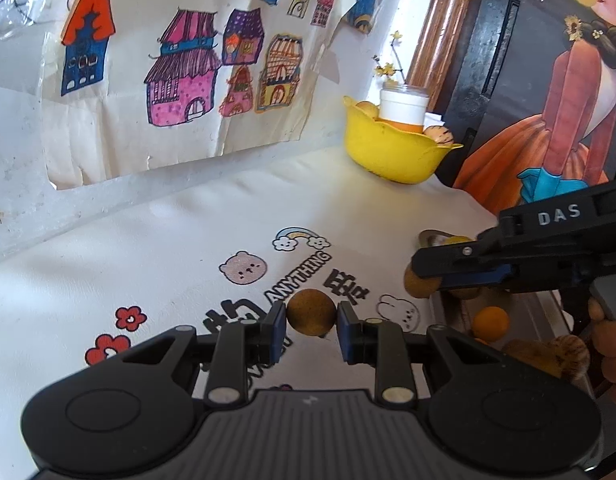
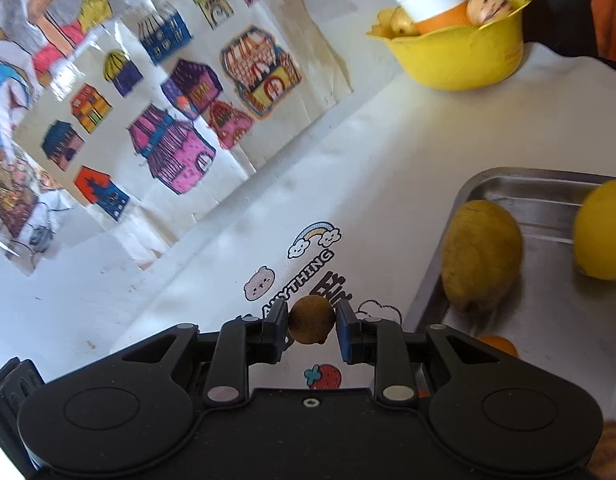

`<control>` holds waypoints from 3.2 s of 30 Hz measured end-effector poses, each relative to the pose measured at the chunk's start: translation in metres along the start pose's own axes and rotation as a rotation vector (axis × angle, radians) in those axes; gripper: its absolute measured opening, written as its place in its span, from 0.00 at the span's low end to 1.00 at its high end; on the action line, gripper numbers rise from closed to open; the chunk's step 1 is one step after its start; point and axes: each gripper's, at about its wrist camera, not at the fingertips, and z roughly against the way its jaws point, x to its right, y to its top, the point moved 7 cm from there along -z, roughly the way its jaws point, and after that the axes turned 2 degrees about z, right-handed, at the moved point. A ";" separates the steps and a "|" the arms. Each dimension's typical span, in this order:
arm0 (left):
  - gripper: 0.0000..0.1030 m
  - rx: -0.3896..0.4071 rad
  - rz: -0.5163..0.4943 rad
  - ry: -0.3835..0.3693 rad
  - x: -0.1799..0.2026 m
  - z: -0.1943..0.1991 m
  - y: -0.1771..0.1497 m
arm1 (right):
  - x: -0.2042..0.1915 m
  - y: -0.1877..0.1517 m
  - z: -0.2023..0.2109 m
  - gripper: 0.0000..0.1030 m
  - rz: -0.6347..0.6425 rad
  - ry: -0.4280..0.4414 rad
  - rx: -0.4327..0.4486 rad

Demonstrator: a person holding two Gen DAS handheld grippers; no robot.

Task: Organize fruits
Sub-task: 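Carry the small brown fruits with the right tool over the metal tray, then lower the right tool onto the tray and open it to release the fruits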

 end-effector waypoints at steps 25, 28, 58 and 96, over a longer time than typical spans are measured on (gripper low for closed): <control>0.28 0.042 -0.072 -0.179 0.104 0.026 -0.001 | 0.070 -0.063 0.142 0.27 -0.045 -0.087 0.276; 0.28 0.035 -0.093 -0.209 0.117 0.025 -0.001 | 0.080 -0.078 0.153 0.27 -0.051 -0.106 0.299; 0.29 -0.164 -0.425 -0.229 0.201 -0.030 -0.024 | 0.060 -0.167 0.140 0.27 0.272 -0.395 0.367; 0.30 -0.229 -0.471 -0.164 0.205 -0.043 -0.032 | 0.060 -0.178 0.128 0.29 0.307 -0.485 0.362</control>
